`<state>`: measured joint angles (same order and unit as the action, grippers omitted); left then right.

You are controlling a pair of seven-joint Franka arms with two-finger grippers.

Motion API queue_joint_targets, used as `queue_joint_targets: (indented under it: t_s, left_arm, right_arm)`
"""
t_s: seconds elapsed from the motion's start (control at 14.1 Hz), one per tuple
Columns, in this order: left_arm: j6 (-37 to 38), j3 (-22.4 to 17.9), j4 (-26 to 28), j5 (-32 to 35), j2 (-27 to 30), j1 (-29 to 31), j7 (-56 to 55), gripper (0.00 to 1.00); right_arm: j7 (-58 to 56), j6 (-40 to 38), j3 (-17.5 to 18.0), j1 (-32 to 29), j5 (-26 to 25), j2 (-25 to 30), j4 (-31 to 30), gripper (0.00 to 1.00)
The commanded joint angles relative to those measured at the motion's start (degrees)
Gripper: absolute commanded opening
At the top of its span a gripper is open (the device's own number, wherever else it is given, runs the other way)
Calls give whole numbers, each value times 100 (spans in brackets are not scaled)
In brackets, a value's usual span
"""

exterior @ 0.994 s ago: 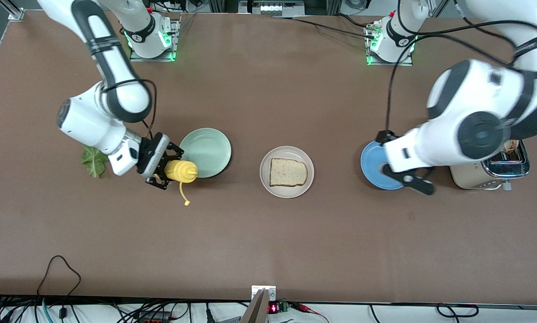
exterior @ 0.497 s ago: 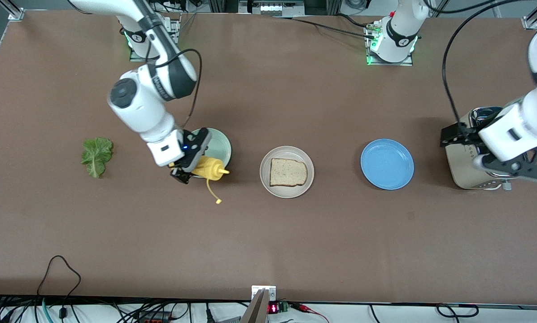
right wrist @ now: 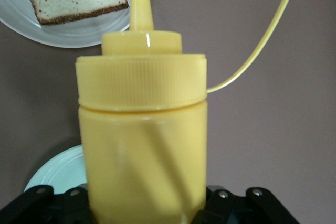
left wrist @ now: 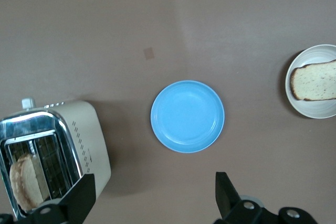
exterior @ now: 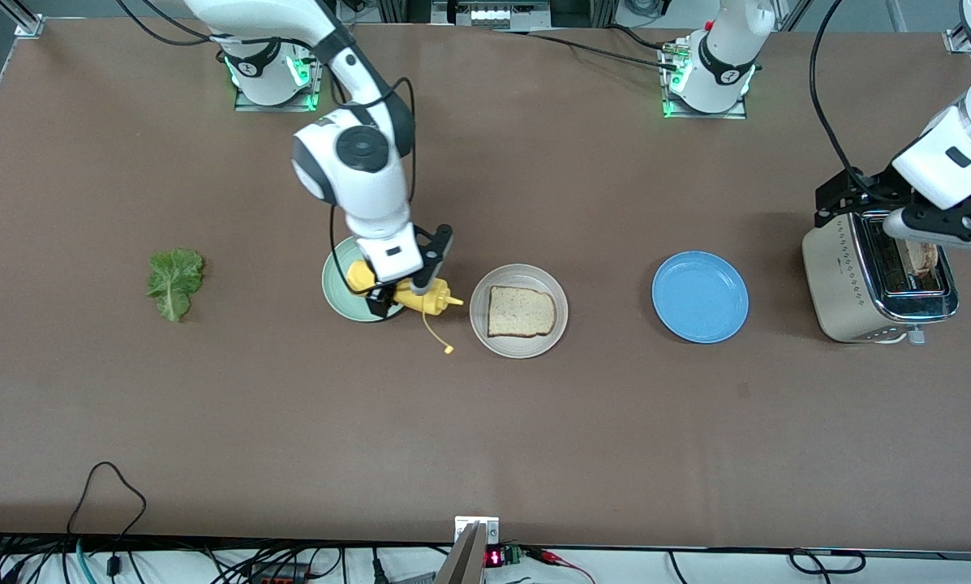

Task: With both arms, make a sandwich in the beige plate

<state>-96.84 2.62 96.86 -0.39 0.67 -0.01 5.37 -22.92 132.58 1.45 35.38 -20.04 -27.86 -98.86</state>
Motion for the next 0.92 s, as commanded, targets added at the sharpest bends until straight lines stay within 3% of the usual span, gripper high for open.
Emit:
queue_joint_targets:
  t_s: [0.0,0.14,0.43,0.85]
  left_arm:
    - [-142,-103,378,-93,311,-17,52,100]
    - [24,-113,334,-102,311,-25,43,100]
    - [192,-95,211,-111,232,-8,43,100]
    - [253,-95,71,-172,170,45,0,100]
  right_arm:
    - [357,-1037,-75,460,-587,-648,1155,34]
    - [542,-1312,-75,628,-913,-939,1508,34]
    - [569,-1366,-75,839,-1449,-1326,1659,34]
    - [709,-1366,-171,1050,-1626,-1520,1686,34]
